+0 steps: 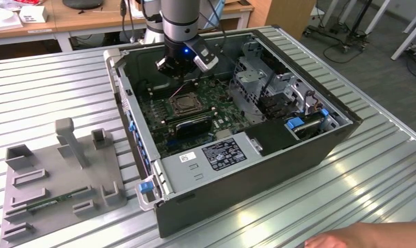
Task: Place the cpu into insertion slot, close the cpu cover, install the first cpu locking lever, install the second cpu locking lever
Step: 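Install the first cpu locking lever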
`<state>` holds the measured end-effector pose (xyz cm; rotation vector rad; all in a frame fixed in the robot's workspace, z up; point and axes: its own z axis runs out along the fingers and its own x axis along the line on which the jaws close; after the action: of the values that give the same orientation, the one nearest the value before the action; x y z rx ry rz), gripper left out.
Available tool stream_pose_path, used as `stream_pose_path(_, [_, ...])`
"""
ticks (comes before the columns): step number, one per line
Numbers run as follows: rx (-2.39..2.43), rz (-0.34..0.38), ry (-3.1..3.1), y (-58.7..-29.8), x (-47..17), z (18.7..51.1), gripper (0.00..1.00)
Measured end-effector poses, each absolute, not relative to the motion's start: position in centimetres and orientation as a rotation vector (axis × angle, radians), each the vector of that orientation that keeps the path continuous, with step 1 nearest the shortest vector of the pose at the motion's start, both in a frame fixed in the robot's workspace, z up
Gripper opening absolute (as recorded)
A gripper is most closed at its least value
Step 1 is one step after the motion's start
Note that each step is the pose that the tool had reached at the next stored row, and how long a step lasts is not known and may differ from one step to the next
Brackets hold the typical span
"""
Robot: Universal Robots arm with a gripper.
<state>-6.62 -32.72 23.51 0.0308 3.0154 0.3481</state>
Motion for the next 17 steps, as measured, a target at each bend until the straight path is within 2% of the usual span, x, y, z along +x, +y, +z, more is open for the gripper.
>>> stream_pose_path(10, [-0.166,0.351,3.026,-32.71,-6.62,23.49,0.11])
stream_pose_path(17, [-0.039,0.342,3.022,-32.71,-6.62,23.34,0.11])
